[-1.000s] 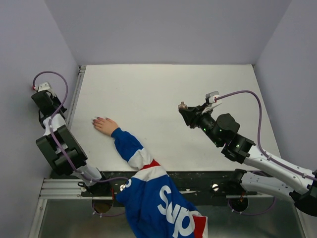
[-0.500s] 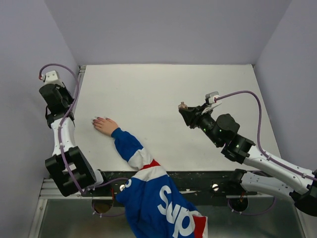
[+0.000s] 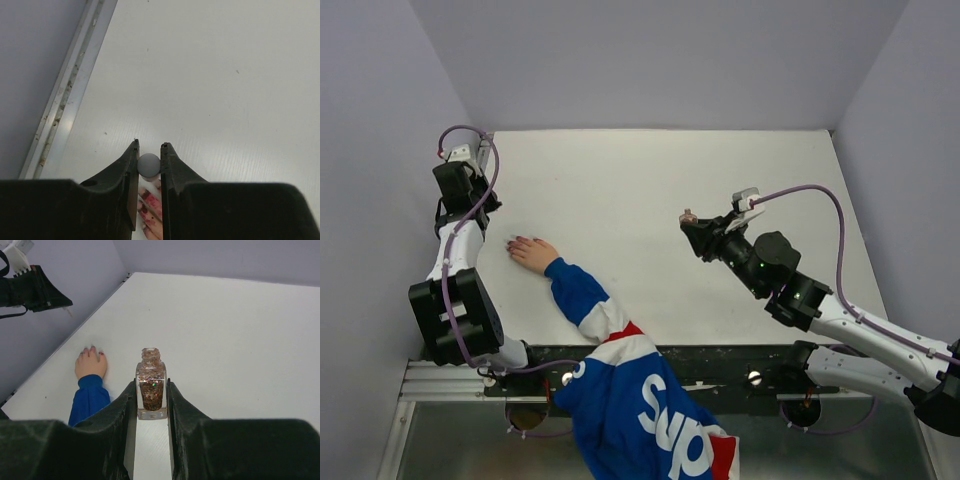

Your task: Paint the nails

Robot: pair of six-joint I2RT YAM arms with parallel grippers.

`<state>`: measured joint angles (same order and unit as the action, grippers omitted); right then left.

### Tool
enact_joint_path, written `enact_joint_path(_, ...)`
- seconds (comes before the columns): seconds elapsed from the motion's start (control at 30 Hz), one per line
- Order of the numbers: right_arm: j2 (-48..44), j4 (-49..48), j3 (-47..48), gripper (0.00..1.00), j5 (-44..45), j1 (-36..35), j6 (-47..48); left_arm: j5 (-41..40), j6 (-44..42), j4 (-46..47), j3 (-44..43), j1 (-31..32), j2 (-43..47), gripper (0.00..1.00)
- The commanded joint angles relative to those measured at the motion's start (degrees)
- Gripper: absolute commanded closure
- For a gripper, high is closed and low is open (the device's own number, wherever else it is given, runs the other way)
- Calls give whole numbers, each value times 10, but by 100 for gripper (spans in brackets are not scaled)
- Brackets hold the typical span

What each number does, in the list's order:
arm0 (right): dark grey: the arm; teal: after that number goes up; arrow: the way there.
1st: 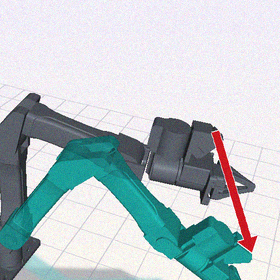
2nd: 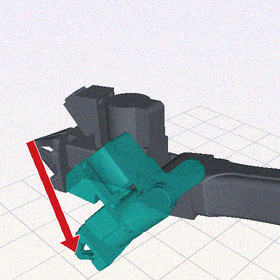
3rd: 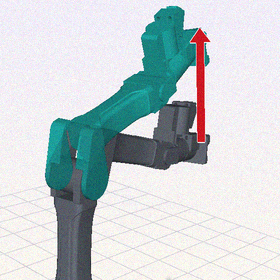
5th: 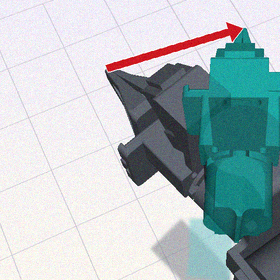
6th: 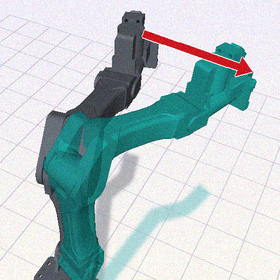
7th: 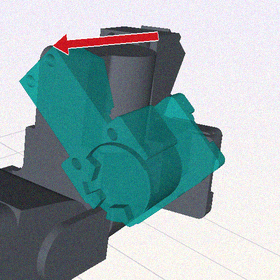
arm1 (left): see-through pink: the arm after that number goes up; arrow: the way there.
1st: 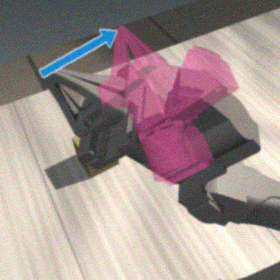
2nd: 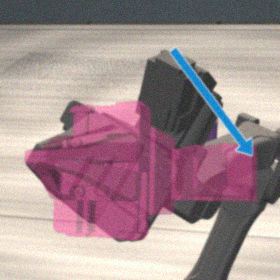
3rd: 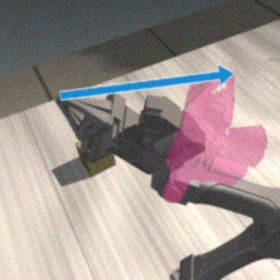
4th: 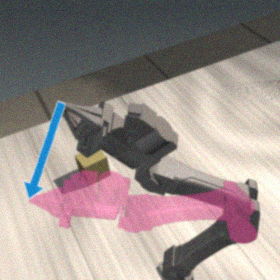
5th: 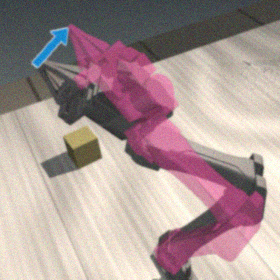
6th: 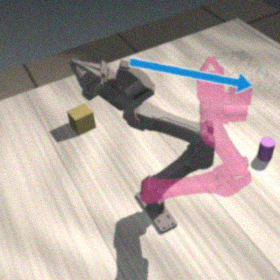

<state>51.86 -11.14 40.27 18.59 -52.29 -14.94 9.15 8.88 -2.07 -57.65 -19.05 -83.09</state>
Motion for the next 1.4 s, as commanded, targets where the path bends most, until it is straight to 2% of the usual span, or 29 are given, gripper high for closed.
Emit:
enact_joint_path(0.0, 4, -27, -10, 99, -8, -1, -8, 2, 26, -16, 13, 9, -18, 100)
enact_joint_path(0.6, -25, -34, -32, 99, -10, -1, -12, -17, 10, -90, 42, 9, -59, 100)
enact_joint_path(0.9, -31, -36, -38, 99, -13, -1, -13, -58, 45, -72, 65, 8, -54, 100)
enact_joint_path(1.37, -24, -40, -33, 99, -21, -1, -13, -64, 61, -93, 43, 6, -81, 100)
